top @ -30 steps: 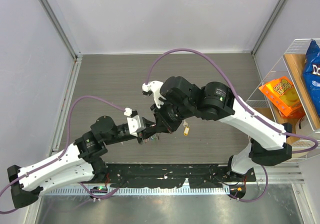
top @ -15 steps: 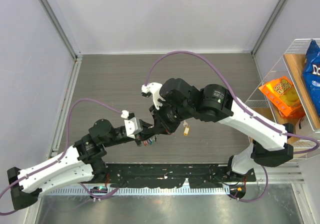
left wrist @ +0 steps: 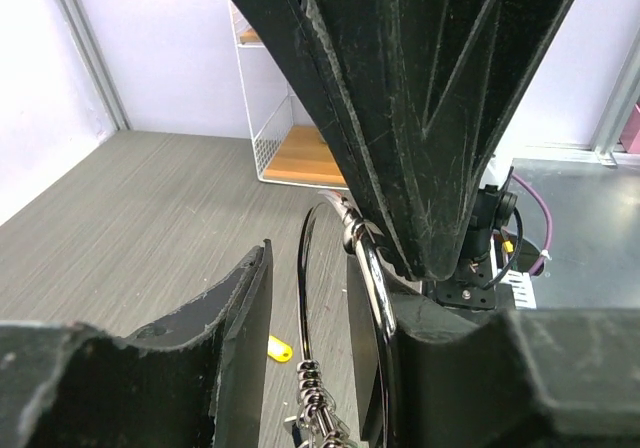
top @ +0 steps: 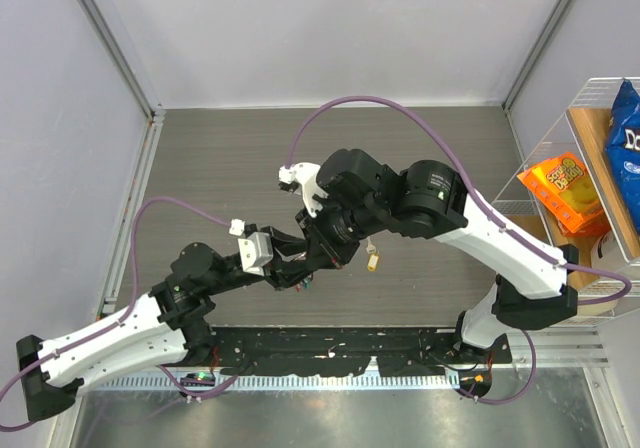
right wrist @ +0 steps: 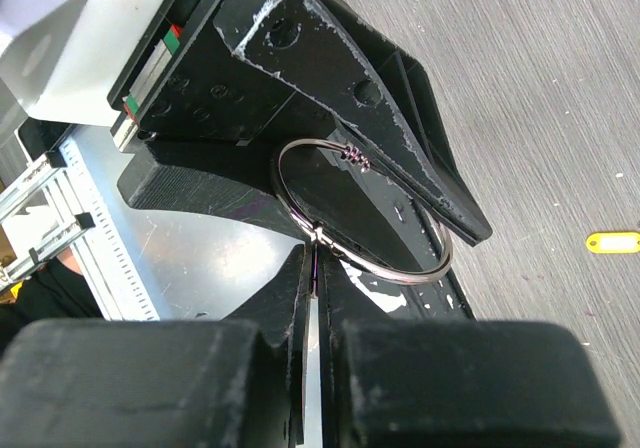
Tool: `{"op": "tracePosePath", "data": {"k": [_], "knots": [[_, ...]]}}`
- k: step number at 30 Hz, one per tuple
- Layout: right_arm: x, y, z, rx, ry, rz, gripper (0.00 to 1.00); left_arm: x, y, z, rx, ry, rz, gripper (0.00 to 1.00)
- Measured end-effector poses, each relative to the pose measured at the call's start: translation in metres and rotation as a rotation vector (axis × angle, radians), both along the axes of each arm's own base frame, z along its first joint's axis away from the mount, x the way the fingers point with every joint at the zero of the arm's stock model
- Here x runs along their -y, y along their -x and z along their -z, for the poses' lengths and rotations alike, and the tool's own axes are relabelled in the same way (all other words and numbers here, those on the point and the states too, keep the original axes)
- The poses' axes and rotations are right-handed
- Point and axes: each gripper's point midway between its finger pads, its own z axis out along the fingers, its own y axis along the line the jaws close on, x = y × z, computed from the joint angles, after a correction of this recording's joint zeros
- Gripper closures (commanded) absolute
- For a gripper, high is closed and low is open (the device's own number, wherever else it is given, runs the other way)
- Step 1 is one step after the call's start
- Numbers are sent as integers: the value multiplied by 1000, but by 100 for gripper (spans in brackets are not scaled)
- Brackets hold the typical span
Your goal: Put the keys on the keyring
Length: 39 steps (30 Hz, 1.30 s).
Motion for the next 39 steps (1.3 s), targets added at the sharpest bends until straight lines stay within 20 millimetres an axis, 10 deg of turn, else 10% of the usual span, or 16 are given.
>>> {"op": "tracePosePath", "data": {"k": [14, 22, 27, 35, 39], "knots": [[-6, -2, 2, -6, 18, -4, 94, 0, 0, -2, 10, 48, 1, 61], [-7, -4, 1, 1, 10, 1, 94, 1, 2, -4, 5, 77, 13, 75], [-9, -6, 0, 10, 3, 9, 94, -1, 2, -6, 8, 100, 8, 100], [-15, -10, 0, 21, -12, 17, 94, -7, -3, -6, -3, 127, -31, 100], [-19, -11, -3, 24, -25, 13, 76, -10, -5, -10, 7, 157, -52, 100]]}}
